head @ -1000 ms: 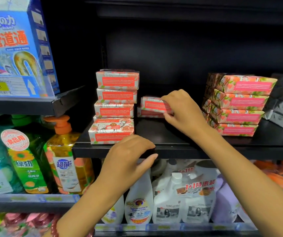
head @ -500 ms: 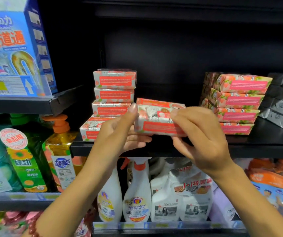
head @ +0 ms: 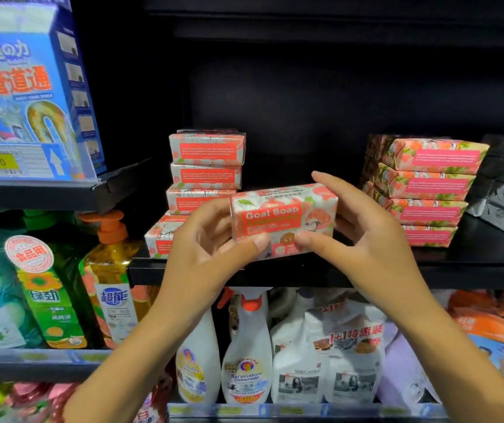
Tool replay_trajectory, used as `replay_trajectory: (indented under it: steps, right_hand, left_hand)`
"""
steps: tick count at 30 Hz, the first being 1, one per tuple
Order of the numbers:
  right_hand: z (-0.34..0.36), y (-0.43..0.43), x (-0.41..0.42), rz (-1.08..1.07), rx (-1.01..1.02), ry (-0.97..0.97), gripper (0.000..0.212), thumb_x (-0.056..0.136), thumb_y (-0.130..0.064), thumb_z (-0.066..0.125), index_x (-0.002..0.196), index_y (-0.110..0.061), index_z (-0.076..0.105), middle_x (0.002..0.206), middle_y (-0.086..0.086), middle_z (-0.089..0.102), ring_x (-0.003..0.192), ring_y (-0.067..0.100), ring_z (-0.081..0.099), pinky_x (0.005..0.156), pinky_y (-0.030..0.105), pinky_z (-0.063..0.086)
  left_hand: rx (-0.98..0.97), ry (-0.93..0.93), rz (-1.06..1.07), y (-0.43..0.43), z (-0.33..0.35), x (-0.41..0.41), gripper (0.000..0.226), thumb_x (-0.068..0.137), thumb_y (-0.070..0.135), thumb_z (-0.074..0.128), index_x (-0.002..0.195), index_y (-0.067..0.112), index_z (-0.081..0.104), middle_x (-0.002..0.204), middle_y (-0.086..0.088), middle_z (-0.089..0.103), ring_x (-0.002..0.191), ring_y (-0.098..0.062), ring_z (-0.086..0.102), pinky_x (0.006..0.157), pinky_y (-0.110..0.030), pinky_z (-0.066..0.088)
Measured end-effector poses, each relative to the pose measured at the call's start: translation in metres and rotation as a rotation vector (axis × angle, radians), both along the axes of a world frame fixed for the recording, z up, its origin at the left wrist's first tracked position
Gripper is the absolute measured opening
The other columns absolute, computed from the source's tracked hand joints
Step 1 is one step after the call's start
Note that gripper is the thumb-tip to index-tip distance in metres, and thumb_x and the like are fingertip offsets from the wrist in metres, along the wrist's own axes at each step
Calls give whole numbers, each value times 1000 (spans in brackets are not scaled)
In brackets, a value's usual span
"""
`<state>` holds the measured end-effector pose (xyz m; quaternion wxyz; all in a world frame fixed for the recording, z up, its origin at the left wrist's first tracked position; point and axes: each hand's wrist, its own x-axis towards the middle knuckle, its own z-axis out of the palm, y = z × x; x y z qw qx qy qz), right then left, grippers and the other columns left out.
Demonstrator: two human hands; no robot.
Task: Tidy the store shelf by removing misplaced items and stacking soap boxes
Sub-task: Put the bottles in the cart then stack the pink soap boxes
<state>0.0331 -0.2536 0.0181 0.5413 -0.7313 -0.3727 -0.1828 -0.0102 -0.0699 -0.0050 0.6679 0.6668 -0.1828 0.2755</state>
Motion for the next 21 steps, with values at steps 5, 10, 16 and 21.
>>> replay_trajectory:
  steps: [5, 10, 16, 21]
  right_hand:
    - [-6, 6, 0, -63, 50, -194, 42, 70, -2, 79, 102, -16, 54, 100, -11, 60, 100, 8, 60, 79, 21, 51]
    - [-22, 14, 9, -82, 59, -495, 51, 65, 19, 64, 99, -14, 45, 109, 3, 54, 110, 15, 54, 90, 24, 46]
    - [-19, 13, 12, -58, -97, -324, 71, 73, -6, 74, 132, -20, 36, 134, -2, 42, 124, 2, 43, 95, 10, 38]
    - [-12, 7, 9, 182, -128, 180, 102, 60, -27, 79, 143, -36, 20, 125, -21, 54, 113, -8, 53, 89, 9, 43]
  left_hand:
    - [121, -102, 1, 2, -1, 1, 54, 69, 23, 76, 118, 10, 57, 117, 1, 65, 111, -13, 61, 85, -22, 51]
    - [145, -3, -33, 11, 3, 2, 76, 56, 29, 81, 125, 12, 54, 117, 8, 65, 108, -7, 62, 81, -16, 50]
    - [292, -67, 109, 16, -1, -2, 65, 54, 33, 83, 113, 21, 58, 109, 13, 66, 101, -5, 64, 78, -14, 50]
    - [585, -286, 299, 20, -2, 2, 58, 69, 33, 78, 121, 24, 53, 121, 13, 57, 116, -5, 55, 92, -19, 46]
